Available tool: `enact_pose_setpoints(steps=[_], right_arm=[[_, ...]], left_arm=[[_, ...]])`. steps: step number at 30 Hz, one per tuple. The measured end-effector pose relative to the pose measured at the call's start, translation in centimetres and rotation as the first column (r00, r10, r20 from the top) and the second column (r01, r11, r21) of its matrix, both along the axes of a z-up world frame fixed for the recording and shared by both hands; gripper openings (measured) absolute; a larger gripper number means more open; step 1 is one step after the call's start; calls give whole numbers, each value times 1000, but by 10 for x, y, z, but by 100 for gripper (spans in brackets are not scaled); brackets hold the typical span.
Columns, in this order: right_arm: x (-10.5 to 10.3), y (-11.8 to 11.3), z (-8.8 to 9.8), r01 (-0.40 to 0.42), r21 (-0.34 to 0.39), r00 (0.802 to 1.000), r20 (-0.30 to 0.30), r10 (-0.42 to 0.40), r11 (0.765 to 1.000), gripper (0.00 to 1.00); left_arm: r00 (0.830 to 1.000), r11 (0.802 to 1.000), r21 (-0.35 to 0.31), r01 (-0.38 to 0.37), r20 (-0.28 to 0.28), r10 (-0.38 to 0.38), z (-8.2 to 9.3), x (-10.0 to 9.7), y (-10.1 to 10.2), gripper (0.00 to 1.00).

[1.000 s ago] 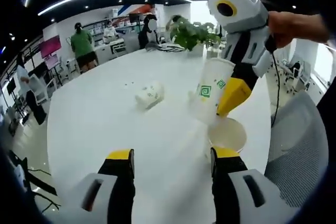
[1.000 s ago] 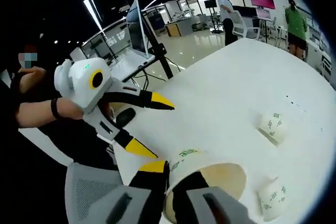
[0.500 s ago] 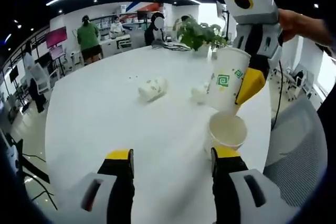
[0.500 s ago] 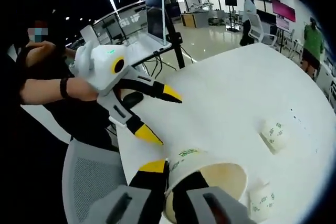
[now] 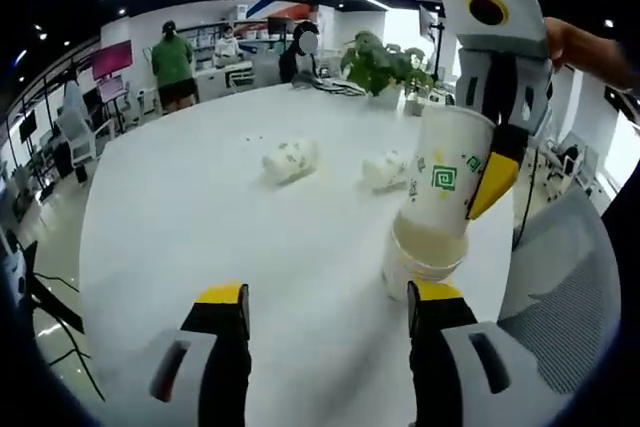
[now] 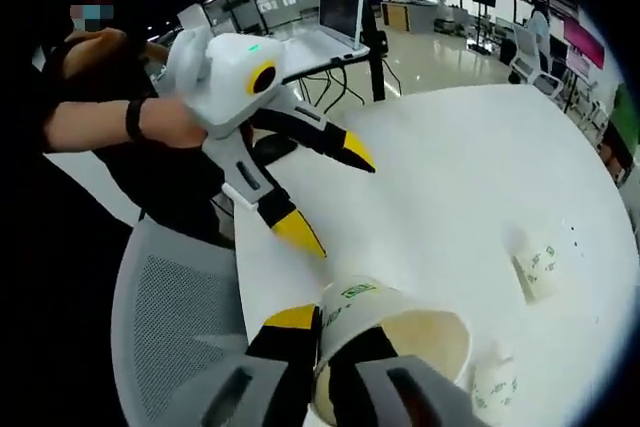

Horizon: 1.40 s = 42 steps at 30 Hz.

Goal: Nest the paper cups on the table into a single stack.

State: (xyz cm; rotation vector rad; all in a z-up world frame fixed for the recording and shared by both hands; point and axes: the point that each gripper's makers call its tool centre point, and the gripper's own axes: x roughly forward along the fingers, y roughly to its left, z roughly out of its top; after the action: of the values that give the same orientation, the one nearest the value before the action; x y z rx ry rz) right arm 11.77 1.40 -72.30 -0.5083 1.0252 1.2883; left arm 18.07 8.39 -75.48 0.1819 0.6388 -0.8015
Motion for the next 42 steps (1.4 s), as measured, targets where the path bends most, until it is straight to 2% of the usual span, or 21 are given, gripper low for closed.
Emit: enact_pose_setpoints(steps=[8, 12, 21, 32, 42], right_arm=[[-6, 1, -13, -50, -61, 999, -4, 50, 997, 0], [-2, 0, -22, -58, -96, 998, 3, 58, 994, 0], [-6, 0, -29, -56, -125, 998, 5, 57, 991, 0], [1, 0, -37, -49, -134, 999, 12, 51, 990, 2], [-3, 0, -37, -42, -131, 999, 19, 45, 990, 6]], left_arm=[[1000, 1000, -3, -13, -7, 13, -4, -3, 5, 63], [1000, 1000, -5, -15, -8, 15, -6, -2, 6, 63], [1000, 1000, -6, -19, -8, 19, -4, -6, 7, 62], [1000, 1000, -7, -23, -8, 23, -2, -8, 8, 62], [1000, 1000, -4, -21, -7, 21, -2, -7, 10, 62]])
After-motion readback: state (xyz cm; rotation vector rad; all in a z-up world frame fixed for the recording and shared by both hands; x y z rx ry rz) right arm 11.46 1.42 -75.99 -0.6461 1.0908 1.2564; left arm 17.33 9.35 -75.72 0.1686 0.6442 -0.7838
